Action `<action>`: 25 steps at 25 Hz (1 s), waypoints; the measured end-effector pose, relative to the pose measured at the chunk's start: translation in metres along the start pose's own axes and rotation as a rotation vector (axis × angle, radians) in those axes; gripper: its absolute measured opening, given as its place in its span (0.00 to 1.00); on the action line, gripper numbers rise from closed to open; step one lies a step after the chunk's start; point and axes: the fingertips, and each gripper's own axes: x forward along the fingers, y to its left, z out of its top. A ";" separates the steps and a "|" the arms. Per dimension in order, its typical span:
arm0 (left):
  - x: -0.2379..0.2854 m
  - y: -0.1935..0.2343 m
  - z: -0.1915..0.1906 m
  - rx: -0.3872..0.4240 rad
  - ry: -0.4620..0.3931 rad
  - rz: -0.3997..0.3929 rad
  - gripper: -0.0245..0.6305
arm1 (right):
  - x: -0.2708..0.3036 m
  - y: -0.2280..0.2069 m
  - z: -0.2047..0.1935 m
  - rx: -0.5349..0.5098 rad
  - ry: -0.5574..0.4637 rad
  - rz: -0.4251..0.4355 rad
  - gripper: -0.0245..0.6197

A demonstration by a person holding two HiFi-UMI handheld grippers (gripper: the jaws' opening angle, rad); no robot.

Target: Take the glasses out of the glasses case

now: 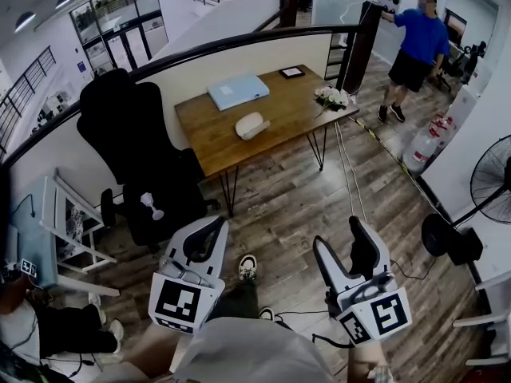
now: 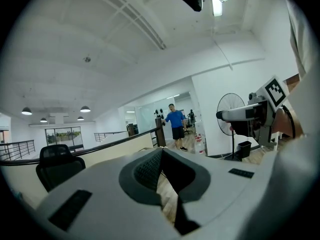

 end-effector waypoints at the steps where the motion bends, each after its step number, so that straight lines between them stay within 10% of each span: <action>1: 0.002 0.002 0.000 0.000 -0.002 0.002 0.04 | 0.002 -0.002 0.000 -0.003 0.001 -0.002 0.50; 25: 0.185 0.120 -0.040 -0.044 0.064 -0.022 0.04 | 0.207 -0.076 -0.044 0.009 0.132 0.051 0.49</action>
